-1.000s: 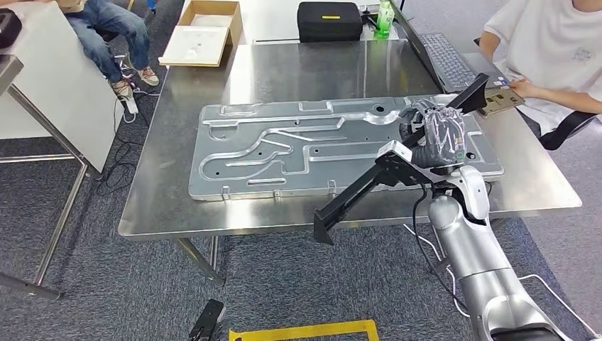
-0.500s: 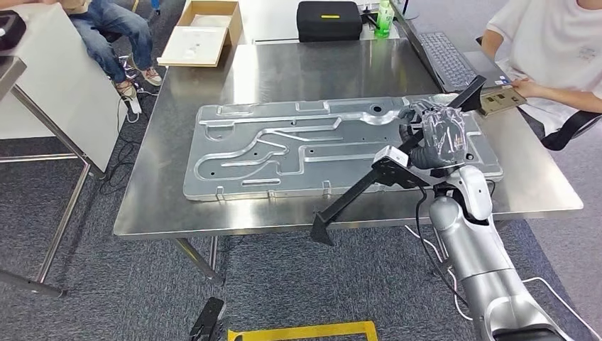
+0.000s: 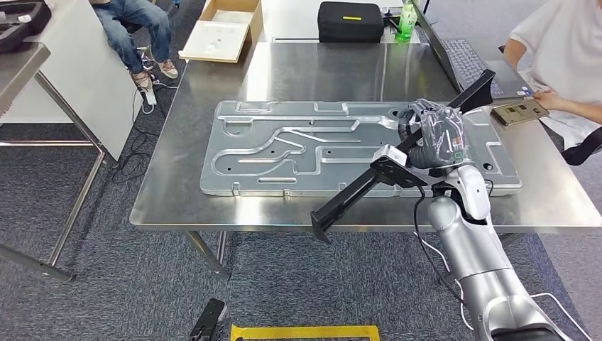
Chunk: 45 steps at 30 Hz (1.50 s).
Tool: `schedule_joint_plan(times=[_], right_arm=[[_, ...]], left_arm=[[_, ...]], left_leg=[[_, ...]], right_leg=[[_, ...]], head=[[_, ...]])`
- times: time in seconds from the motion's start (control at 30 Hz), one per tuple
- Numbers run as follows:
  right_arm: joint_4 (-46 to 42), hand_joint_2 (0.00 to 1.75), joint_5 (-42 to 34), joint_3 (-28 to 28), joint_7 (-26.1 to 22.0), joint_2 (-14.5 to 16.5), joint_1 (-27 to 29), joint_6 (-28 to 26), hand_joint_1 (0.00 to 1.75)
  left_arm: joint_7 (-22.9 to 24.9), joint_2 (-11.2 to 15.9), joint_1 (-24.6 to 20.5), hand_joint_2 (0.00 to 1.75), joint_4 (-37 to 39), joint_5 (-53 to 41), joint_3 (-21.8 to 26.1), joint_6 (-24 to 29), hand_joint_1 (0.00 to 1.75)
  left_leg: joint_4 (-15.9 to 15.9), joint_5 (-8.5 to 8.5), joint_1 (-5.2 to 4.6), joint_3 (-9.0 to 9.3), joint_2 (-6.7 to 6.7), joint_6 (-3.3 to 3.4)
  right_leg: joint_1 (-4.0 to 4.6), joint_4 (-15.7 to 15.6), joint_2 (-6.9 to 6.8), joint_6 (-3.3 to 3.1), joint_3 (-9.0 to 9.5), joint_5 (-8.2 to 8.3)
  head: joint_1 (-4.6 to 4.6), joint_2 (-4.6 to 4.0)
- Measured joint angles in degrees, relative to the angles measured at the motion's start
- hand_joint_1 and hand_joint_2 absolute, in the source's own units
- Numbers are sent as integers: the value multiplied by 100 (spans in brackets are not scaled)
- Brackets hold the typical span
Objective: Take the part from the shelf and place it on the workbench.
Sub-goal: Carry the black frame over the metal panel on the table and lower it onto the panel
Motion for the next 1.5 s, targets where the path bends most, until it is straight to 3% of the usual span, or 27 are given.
schedule_joint_plan(times=[0.07,0.13,0.17,0.2,0.23,0.3,0.33,0.4,0.53,0.6,0.67,0.7,0.73,0.8,0.87,0.9,0.97,1.07,1.1,1.17,1.2,1.23,1.27,1.3,1.37,1.4,1.5], right_arm=[[0,175,-2,3,-1,0,-5,-1,175],[8,175,-5,4,-1,-5,14,-4,175],[15,175,-6,5,0,-9,35,-5,175],[23,175,-7,5,0,-10,56,-7,175],[29,175,-8,5,-2,-12,69,-9,175],[34,175,-13,4,-7,-13,71,-14,175],[36,175,-16,4,-8,-14,63,-16,175],[38,175,-23,5,-13,-16,57,-20,175],[38,175,-29,7,-29,-17,58,-28,175],[35,175,-28,7,-36,-18,55,-30,175],[35,175,-28,7,-40,-18,70,-31,175],[36,175,-28,7,-42,-18,86,-31,175],[36,175,-28,7,-43,-17,104,-31,175],[37,175,-28,7,-43,-19,127,-31,175],[43,175,-29,8,-43,-19,127,-36,175],[46,175,-30,8,-43,-19,129,-39,175],[50,175,-28,9,-48,-20,140,-40,175],[43,175,-22,10,-70,-44,130,-16,175],[43,175,-9,11,-80,-64,110,15,175],[61,175,47,15,-95,-131,81,85,175],[75,175,75,17,-93,-170,75,111,175],[87,175,94,18,-92,-204,70,129,175],[98,175,103,19,-91,-230,54,153,175],[109,175,107,22,-89,-252,24,183,175],[146,175,113,30,-78,-285,-68,267,175],[176,175,126,37,-61,-299,-116,319,175],[328,175,194,86,33,-333,-266,506,175]], left_arm=[[-1,-9,-17,175,0,0,0,1,0],[-3,-14,-30,175,0,-1,0,-9,0],[-10,-16,-27,175,0,-1,0,-23,0],[-28,-17,-21,175,0,-6,-1,-47,0],[-57,-18,-15,175,0,-15,-4,-74,0],[-122,-21,-11,175,0,-39,-13,-116,0],[-147,-22,-14,175,0,-50,-16,-126,0],[-175,-23,-16,175,0,-63,-17,-135,0],[-177,-22,-8,175,0,-9,-17,-74,0],[-162,-24,-13,175,0,-3,-16,-10,0],[-156,-25,-5,175,0,-3,-16,7,0],[-154,-24,4,175,0,-3,-15,11,0],[-153,-24,12,175,0,-3,-15,16,0],[-153,-22,17,175,0,-3,-15,25,0],[-153,-17,15,175,0,-3,-15,32,0],[-154,-15,13,175,0,-3,-15,34,0],[-163,-14,9,175,0,-2,-15,41,0],[-221,-18,1,175,0,-7,-15,57,0],[-254,-22,-9,175,0,-12,-16,62,0],[-320,-29,-26,175,0,-23,-17,65,0],[-340,-32,-25,175,0,-26,-17,65,0],[-352,-33,-19,175,0,-28,-17,65,0],[-361,-34,-13,175,0,-31,-17,60,0],[-370,-37,-11,175,0,-36,-18,52,0],[-389,-44,-19,175,0,-54,-20,37,0],[-394,-46,-25,175,0,-64,-21,31,0],[-395,-46,-15,175,0,-74,-23,6,0]], left_leg=[[-68,47,33,32,-11,59],[-72,56,32,29,-33,84],[-68,47,32,27,-51,86],[-59,33,32,27,-70,88],[-48,5,33,29,-91,86],[-10,-70,38,51,-126,63],[15,-111,29,56,-140,34],[45,-164,13,64,-153,-32],[156,-232,12,70,-141,-153],[643,-443,23,-167,-104,-200],[1362,-642,30,-603,-84,-227],[1592,-630,32,-786,-79,-226],[1626,-508,31,-884,-77,-214],[1102,8,12,-798,-74,-136],[458,398,-39,-590,-66,-5],[261,452,-67,-513,-63,48],[120,385,-109,-450,-63,93],[-60,347,-37,-324,-66,112],[-104,342,-11,-280,-68,122],[-105,314,-12,-254,-82,141],[-93,296,-10,-250,-92,141],[-76,275,-7,-245,-103,132],[-49,250,0,-239,-113,116],[-11,219,9,-233,-119,93],[77,155,9,-242,-132,32],[106,138,1,-252,-139,0],[116,132,-8,-268,-147,-74]], right_leg=[[-13,331,144,43,-143,-229],[-23,1022,258,70,-466,-568],[-24,1327,275,83,-621,-662],[-28,1468,280,94,-705,-649],[-36,1415,282,100,-695,-538],[-64,755,285,106,-391,-145],[-65,404,291,105,-213,-43],[-45,34,305,64,-18,-28],[-48,-11,299,-86,77,-63],[-59,-44,280,-149,164,-94],[-49,-50,274,-192,237,-157],[-42,-50,276,-198,279,-196],[-34,-50,279,-199,329,-238],[-13,-50,283,-190,455,-336],[4,-55,284,-161,537,-424],[0,-58,285,-134,543,-449],[-14,-77,282,-67,525,-469],[-21,76,273,13,479,-606],[-22,324,281,35,357,-725],[-36,1032,296,75,-77,-975],[-48,1295,298,94,-277,-1011],[-62,1385,298,110,-399,-942],[-75,1260,297,123,-410,-762],[-90,952,297,136,-323,-504],[-95,325,309,136,-95,-163],[-87,153,318,114,-30,-103],[-68,91,332,-3,-16,-95]], head=[[3,0],[3,0],[3,0],[2,0],[3,0],[2,0],[4,0],[3,0],[-1,0],[-4,0],[-6,0],[-7,0],[-7,0],[-6,0],[-1,0],[0,0],[-2,0],[1,0],[4,0],[9,0],[11,0],[10,0],[10,0],[10,0],[10,0],[8,0],[6,0]])
